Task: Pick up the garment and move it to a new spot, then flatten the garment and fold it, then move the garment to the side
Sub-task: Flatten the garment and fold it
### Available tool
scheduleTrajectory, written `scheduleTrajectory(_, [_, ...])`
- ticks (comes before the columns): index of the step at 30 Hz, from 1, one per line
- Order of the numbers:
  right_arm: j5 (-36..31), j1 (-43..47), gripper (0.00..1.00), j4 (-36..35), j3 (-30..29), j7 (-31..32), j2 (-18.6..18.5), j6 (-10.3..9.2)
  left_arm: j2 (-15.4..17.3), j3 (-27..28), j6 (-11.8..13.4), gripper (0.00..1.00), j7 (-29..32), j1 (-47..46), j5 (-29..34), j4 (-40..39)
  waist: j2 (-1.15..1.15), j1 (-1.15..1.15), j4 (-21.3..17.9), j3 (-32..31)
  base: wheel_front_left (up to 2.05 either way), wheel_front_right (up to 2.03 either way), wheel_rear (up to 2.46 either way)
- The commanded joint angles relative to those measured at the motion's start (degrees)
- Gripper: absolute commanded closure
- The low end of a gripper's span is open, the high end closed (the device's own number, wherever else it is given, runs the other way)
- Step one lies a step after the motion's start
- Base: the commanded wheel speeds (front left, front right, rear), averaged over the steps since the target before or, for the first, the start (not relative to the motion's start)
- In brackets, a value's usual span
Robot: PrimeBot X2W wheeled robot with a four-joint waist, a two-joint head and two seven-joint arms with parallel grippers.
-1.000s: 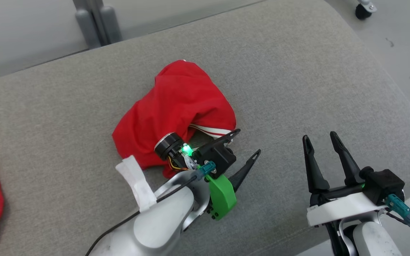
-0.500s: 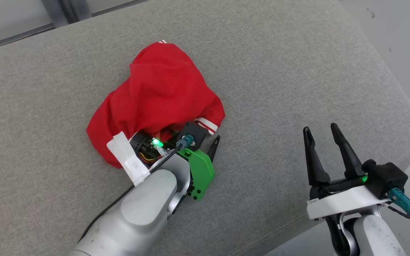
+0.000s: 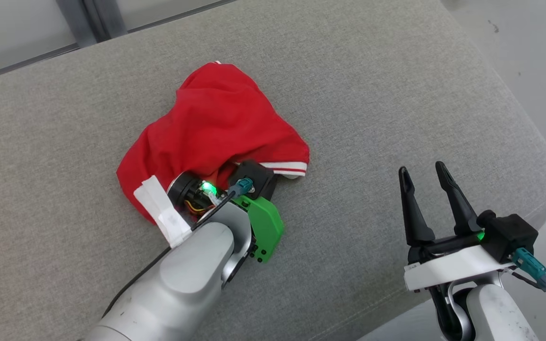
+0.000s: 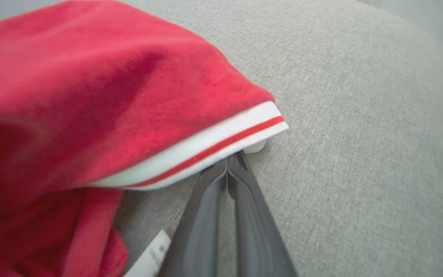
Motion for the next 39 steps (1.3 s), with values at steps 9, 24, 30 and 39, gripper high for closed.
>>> scheduleTrajectory(9, [1.0,0.3,0.00,0.0,-0.5,-0.2,0.0,-0.06,0.3,-2.6,-0.4,1.00,-6.4,-3.4,-0.8,-2.1,0.00,0.00,-1.7,0.4,0.00,0.00,0.00])
scheduleTrajectory(24, [2.0,0.9,0.00,0.2,-0.1,-0.2,0.0,-0.06,0.3,-7.7,3.4,0.00,-2.0,-4.8,-1.0,-5.4,0.00,0.00,-3.4,-0.8,0.00,0.00,0.00])
scheduleTrajectory(30, [3.2,-0.5,0.00,0.5,0.8,-0.2,0.0,-0.06,0.3,-9.6,1.0,0.00,2.2,-5.9,-4.3,-2.4,0.00,0.00,-4.7,1.8,0.00,0.00,0.00])
scheduleTrajectory(39, [5.1,-1.6,0.00,0.7,1.3,-0.2,0.0,-0.06,0.3,-11.8,2.4,0.00,3.8,-9.6,-5.8,5.0,0.00,0.00,-6.8,4.4,0.00,0.00,0.00])
